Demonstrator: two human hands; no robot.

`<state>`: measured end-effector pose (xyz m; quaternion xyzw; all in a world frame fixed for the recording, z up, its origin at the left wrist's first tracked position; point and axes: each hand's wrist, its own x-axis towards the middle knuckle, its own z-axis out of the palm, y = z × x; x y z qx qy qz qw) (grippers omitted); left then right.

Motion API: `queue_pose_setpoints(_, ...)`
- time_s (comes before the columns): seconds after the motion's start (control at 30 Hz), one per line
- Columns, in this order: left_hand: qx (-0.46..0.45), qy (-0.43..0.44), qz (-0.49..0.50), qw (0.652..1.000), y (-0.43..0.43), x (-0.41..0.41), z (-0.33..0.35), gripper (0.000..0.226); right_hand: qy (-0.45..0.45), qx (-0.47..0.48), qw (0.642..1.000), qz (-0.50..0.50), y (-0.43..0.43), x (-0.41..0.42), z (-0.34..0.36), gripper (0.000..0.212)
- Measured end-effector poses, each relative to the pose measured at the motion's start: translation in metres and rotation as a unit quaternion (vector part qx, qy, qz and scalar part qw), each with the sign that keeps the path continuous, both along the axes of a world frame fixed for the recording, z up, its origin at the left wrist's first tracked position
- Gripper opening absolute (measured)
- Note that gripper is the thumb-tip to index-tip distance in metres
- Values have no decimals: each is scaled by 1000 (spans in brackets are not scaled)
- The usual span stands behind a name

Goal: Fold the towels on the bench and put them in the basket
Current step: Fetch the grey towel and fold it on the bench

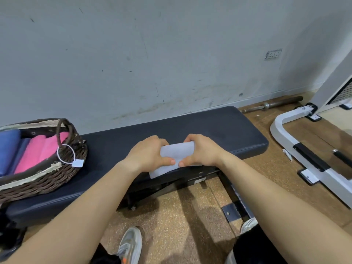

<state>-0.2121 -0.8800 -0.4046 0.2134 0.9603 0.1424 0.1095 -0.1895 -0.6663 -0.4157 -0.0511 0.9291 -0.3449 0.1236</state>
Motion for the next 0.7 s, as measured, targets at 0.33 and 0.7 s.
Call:
queue_pose_setpoints(0.33, 334, -17, 191, 923, -129, 42, 82, 32, -4, -324, 946, -4, -122, -23, 102, 41)
queue_pose_setpoints(0.7, 399, -29, 372, 838, -275, 33, 105, 37, 94, -172, 973, 121, -330, -105, 143, 38)
